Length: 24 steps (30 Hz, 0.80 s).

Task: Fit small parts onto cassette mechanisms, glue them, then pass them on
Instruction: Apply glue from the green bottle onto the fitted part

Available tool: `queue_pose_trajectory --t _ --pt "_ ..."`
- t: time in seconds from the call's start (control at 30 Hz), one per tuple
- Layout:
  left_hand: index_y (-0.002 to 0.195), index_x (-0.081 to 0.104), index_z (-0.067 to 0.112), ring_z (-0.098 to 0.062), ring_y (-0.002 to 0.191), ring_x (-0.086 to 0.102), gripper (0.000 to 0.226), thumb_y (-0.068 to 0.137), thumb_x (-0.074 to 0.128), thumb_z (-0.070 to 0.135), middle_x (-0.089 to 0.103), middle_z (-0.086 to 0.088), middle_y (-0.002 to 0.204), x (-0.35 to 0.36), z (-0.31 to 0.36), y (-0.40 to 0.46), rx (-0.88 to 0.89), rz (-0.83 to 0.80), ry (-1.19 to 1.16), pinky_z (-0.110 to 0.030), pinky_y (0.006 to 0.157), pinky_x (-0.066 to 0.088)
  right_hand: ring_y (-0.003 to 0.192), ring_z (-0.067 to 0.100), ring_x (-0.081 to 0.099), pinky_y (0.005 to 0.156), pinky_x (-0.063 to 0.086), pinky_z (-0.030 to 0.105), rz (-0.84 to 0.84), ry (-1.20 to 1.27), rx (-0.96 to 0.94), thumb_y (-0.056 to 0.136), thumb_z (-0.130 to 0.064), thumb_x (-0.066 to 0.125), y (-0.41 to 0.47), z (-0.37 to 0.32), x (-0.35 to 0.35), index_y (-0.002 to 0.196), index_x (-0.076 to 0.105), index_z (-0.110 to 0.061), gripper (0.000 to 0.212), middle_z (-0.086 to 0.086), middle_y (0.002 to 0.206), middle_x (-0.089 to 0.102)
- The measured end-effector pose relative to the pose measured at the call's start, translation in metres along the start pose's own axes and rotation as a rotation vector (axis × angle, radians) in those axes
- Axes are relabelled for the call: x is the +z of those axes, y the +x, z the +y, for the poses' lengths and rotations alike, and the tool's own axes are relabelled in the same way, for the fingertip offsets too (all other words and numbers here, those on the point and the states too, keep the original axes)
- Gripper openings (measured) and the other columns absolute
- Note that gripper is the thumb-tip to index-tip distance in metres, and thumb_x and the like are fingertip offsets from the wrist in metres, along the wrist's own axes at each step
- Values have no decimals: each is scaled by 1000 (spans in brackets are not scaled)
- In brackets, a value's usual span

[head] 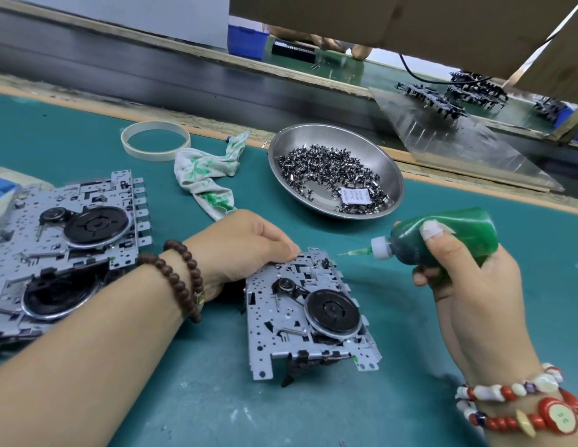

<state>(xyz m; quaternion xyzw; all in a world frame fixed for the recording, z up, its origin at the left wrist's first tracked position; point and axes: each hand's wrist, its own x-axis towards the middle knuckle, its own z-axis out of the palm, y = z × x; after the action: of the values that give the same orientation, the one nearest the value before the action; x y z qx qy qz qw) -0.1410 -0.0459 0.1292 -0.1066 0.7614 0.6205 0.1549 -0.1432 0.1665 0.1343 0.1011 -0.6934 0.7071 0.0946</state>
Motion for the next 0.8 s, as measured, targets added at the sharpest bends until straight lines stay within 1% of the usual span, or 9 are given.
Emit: queue_pose_trajectory --t 0.1,0.17,0.23,0.3,0.43,0.53,0.57,0.67,0.8 --pt "78 73 13 -7 64 62 11 84 65 15 73 2 74 4 -3 2 97 34 52 -20 71 52 53 6 51 44 41 14 58 124 53 76 -21 67 1 -2 -1 79 61 -15 9 0 71 66" --pt "77 73 17 -5 69 61 10 84 65 19 73 4 78 7 -4 2 174 54 87 -21 77 50 52 5 48 43 40 14 43 168 91 73 -25 62 0 -5 2 80 60 -14 13 9 79 64" --pt "76 72 22 -3 72 60 11 85 65 21 73 4 82 8 -5 3 222 73 112 -20 79 49 52 7 48 43 40 13 -6 170 128 72 -27 57 -3 -5 5 83 59 -10 20 21 88 60" --pt "74 70 25 1 69 58 13 85 64 21 72 7 80 8 -5 3 244 81 129 -15 76 48 54 9 52 44 42 15 -89 157 146 73 -26 62 -6 -5 9 81 64 -12 17 23 89 62" --pt "85 73 17 0 71 58 11 87 62 20 71 5 84 10 -6 4 257 68 188 -14 76 46 71 18 68 56 52 20 -244 142 156 73 -31 67 -15 0 21 75 73 -17 15 9 77 71" --pt "90 73 14 -3 78 60 14 88 61 20 72 2 90 9 -6 4 256 69 221 -18 81 47 79 25 70 65 56 27 -262 63 164 64 -52 74 -20 2 27 81 72 -15 40 11 79 72" --pt "91 73 14 -4 80 60 15 88 61 21 72 2 91 9 -5 4 254 71 227 -19 81 47 80 27 69 67 56 29 -251 43 165 64 -53 74 -21 2 27 81 72 -15 42 12 80 71" --pt "92 73 13 -3 77 58 16 88 61 22 72 2 90 9 -6 4 252 77 233 -15 77 45 72 24 65 61 51 26 -222 35 165 76 -33 62 -19 4 26 76 72 -17 18 10 75 70" --pt "92 73 13 -3 74 56 16 88 61 22 73 1 90 9 -6 4 252 79 233 -16 74 44 64 19 65 56 52 21 -229 78 185 76 -24 56 -19 5 26 72 72 -17 18 8 70 69"
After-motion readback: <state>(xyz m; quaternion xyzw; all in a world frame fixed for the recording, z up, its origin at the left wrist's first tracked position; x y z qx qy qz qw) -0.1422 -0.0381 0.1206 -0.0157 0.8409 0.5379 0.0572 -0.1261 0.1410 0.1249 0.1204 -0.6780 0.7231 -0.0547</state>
